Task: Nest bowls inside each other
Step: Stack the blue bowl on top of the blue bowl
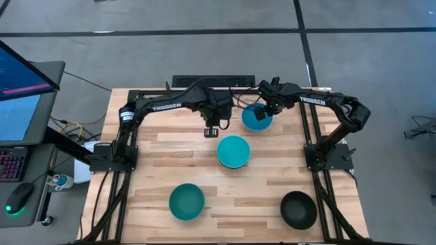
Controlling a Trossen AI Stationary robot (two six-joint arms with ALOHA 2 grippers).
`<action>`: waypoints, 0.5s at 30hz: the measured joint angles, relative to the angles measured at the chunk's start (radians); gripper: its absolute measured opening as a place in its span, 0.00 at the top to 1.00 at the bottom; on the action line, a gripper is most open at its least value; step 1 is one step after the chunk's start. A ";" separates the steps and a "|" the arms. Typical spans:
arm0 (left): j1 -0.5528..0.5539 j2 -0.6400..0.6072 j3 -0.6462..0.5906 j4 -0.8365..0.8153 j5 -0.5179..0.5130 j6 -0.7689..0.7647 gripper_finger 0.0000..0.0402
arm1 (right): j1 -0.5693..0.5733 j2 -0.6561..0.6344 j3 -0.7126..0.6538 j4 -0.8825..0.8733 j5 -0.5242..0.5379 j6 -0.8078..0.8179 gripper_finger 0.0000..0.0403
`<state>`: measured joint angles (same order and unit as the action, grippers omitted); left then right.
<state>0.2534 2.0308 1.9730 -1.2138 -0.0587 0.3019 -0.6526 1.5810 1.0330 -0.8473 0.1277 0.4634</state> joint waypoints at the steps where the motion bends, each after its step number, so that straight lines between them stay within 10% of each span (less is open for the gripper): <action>1: -0.002 -0.022 -0.036 0.022 0.001 0.000 0.89 | 0.005 -0.003 0.013 -0.012 0.000 -0.001 0.94; 15: 0.020 -0.583 -0.647 0.351 -0.082 -0.199 0.89 | 0.102 -0.089 0.164 -0.158 -0.003 0.052 0.96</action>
<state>0.2736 1.4479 1.3261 -0.8623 -0.1405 0.1034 -0.5507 1.4918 1.1967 -1.0055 0.1248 0.5154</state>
